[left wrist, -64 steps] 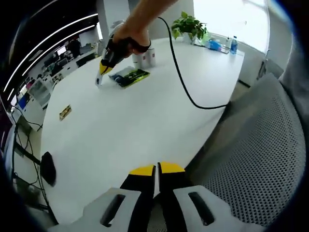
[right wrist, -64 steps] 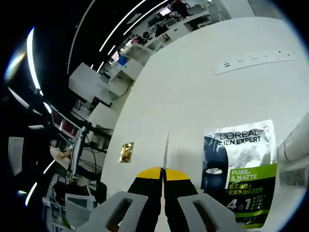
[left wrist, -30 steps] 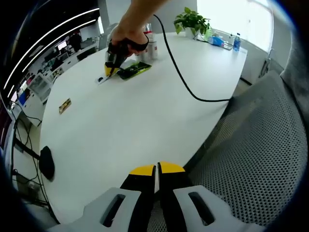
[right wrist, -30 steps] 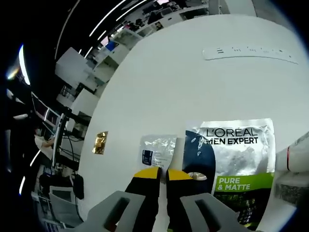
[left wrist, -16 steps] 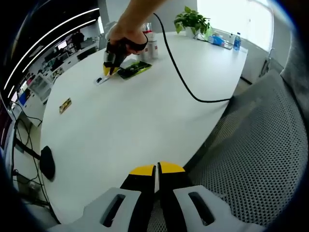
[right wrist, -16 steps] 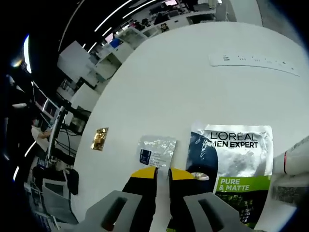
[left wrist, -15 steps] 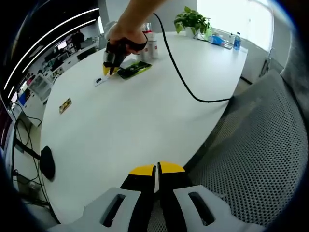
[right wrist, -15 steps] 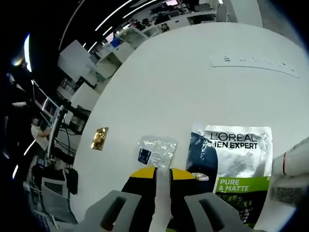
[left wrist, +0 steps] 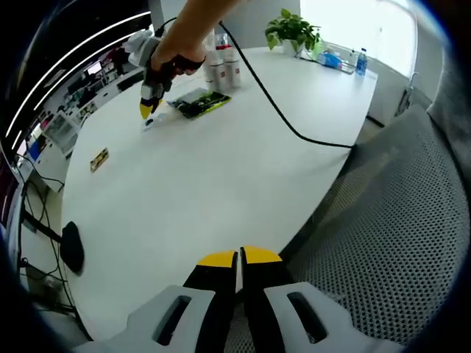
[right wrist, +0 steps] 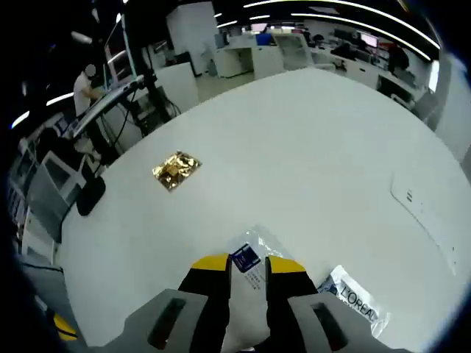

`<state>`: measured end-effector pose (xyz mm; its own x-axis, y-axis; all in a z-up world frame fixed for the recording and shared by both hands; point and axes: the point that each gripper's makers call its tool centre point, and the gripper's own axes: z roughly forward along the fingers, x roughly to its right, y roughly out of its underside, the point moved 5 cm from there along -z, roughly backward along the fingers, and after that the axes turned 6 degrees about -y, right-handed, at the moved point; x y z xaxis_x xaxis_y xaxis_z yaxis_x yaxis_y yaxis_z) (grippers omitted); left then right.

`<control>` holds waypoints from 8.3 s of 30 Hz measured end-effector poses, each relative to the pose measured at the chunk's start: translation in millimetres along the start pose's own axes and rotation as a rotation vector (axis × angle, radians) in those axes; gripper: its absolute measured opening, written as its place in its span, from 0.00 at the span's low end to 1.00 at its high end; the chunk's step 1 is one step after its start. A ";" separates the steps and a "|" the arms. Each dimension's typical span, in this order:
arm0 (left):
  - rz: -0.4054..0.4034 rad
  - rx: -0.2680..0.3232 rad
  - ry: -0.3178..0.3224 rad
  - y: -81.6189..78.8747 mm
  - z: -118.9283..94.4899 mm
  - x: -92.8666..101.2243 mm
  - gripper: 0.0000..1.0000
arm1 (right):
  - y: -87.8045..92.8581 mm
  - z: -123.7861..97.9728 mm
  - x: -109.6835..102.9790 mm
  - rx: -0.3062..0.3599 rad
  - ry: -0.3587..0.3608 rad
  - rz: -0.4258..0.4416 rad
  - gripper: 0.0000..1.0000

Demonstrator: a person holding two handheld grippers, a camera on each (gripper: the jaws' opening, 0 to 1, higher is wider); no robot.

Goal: Arrange the skincare products in the storage area until every visible bottle or jar stands upright without overlapping.

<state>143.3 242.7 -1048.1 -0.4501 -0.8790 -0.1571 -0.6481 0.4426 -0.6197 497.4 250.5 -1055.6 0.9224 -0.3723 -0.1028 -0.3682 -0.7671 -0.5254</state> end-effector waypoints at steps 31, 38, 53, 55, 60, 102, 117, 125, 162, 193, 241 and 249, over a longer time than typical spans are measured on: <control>0.001 -0.009 -0.005 1.0 0.1 -0.4 0.00 | -44.1 8.0 -4.0 0.015 -0.053 -0.081 0.24; -0.005 -0.013 -0.014 1.8 0.3 -2.0 0.00 | -78.6 35.4 -43.7 -0.023 -0.173 -0.326 0.38; -0.014 -0.026 -0.010 3.6 1.1 -1.0 0.00 | -137.7 74.2 -67.8 -0.100 -0.289 -0.450 0.48; -0.014 -0.028 -0.010 3.9 1.2 -0.9 0.00 | -133.2 80.8 -66.9 -0.154 -0.288 -0.487 0.49; -0.018 -0.030 -0.009 4.7 1.5 -1.2 0.00 | -124.9 96.9 -64.8 -0.224 -0.318 -0.554 0.51; -0.006 -0.033 -0.012 5.5 2.1 -2.2 0.00 | -113.3 69.5 -68.2 -0.290 -0.286 -0.676 0.35; 0.001 -0.029 -0.015 4.2 1.9 -2.6 0.00 | -55.8 -15.4 -96.4 -0.239 -0.254 -0.738 0.35; -0.002 -0.018 -0.007 2.3 0.7 -1.8 0.00 | -13.3 -52.6 -104.3 -0.198 -0.243 -0.697 0.35; -0.448 0.385 0.231 -56.1 -37.2 -7.9 0.25 | 141.9 -154.8 -229.5 0.083 -0.155 -0.642 0.35; -0.478 0.328 0.316 -51.5 -40.4 -4.6 0.00 | 150.2 -161.5 -273.0 0.208 -0.186 -0.632 0.41; -0.569 0.446 0.589 -68.5 -67.2 3.6 0.00 | 172.2 -184.0 -257.6 0.643 -0.644 0.482 0.01; -0.577 0.465 0.604 -71.0 -68.8 5.2 0.00 | 168.8 -193.7 -256.0 0.699 -0.709 0.543 0.00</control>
<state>144.7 218.9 -951.9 -0.4629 -0.6422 0.6110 -0.6192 -0.2590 -0.7413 176.5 115.1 -954.4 0.6004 -0.0167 -0.7996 -0.7991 -0.0514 -0.5990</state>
